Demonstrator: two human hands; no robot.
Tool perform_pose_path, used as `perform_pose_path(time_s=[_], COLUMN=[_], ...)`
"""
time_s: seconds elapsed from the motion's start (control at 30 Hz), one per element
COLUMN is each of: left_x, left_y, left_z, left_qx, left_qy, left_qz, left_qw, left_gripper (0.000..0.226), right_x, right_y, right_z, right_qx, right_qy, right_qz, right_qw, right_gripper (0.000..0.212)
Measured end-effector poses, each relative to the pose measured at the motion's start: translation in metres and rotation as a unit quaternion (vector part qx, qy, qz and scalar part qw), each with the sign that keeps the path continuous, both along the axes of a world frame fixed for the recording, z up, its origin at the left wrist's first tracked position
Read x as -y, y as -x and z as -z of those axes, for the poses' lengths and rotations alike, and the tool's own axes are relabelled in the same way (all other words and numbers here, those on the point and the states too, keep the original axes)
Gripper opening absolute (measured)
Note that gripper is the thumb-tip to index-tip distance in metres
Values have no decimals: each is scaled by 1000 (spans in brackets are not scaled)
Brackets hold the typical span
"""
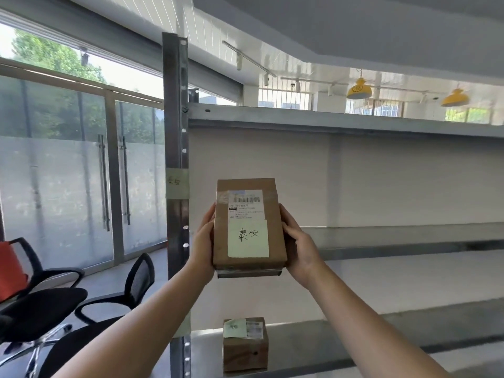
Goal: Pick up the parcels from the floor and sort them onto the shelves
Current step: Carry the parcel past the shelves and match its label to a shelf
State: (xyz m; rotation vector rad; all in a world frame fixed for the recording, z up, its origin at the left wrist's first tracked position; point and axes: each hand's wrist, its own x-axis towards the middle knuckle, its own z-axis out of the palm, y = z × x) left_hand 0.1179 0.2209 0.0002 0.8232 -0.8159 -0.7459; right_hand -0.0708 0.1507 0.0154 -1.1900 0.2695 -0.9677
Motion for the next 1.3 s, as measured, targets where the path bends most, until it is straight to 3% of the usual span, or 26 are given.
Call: perform_pose_path(time_s=[0.37,0.57,0.93,1.03,1.13,1.3], left_x=[81,94,107,113,119,128], left_y=[12,-4,-14,-16,-15,-15], left_z=[-9,0,7,3,-3,-2], left_qx=[-70,-131,-146,-152,-134,-113], left_qy=[-45,-115,-240,-240,-217,-219], left_qz=[-47,-50,-80,-82,-93,-86], left_qw=[995,983,956,955,962,965], left_gripper=[29,49,60,54,34,32], right_x=[91,118,140,144,147,149], right_y=[-2,-18,-29,-32,-35,-41], right_z=[-8,-4,0,0,2,7], right_qx=[-58,-107,-147,-155,-172,-158], right_qy=[10,72,53,50,35,-59], right_qz=[-8,1,-24,-21,-2,-8], right_qw=[998,992,987,986,984,986], right_gripper=[33,31,32,32,35,39])
